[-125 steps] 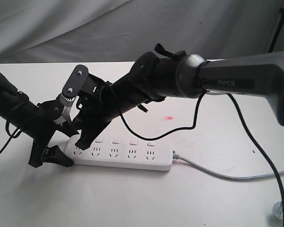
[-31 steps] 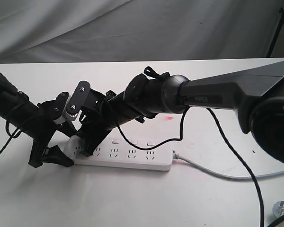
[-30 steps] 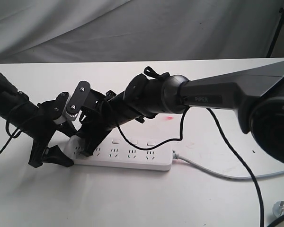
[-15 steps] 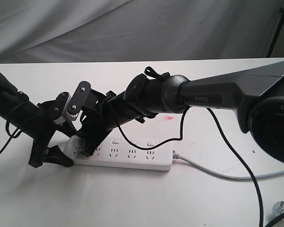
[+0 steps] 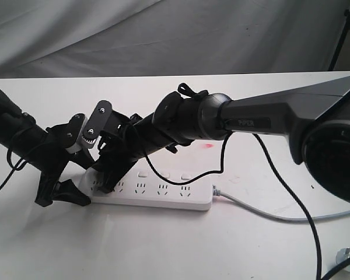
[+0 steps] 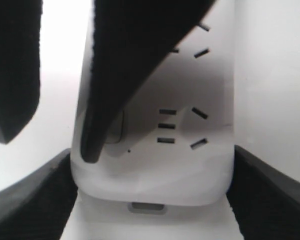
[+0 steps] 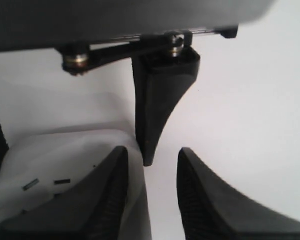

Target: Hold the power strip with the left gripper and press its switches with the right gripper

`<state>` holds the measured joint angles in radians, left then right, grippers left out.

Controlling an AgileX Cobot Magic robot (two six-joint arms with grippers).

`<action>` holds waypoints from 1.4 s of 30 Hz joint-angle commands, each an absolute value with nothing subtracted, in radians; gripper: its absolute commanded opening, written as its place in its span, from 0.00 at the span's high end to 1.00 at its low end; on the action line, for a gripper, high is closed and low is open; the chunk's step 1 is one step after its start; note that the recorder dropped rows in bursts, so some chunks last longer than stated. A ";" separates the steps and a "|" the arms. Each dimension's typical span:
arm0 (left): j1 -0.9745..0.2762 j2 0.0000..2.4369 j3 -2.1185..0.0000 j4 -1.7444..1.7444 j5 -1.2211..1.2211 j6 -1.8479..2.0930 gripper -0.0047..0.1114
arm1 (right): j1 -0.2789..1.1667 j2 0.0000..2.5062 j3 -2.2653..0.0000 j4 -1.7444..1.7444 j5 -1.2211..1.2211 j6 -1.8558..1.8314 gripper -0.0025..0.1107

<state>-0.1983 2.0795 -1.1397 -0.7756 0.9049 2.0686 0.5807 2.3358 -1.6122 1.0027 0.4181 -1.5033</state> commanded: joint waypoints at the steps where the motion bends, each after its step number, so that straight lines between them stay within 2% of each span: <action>1: -0.203 2.081 -1.145 -0.784 0.919 2.078 0.37 | 0.579 2.336 -1.591 0.953 0.456 -1.511 0.69; 19: -0.203 2.081 -1.145 -0.784 0.919 2.074 0.37 | 0.540 2.226 -1.582 0.929 0.557 -1.467 0.69; 26: -0.203 2.081 -1.145 -0.784 0.919 2.078 0.37 | 0.508 2.158 -1.476 0.927 0.505 -1.472 0.69; 42: -0.203 2.081 -1.145 -0.784 0.919 2.075 0.37 | 0.522 2.195 -1.467 0.957 0.446 -1.492 0.69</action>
<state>-0.1983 2.0795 -1.1397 -0.7756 0.9049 2.0686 0.5147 2.1927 -1.4692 0.9386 0.4589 -1.4815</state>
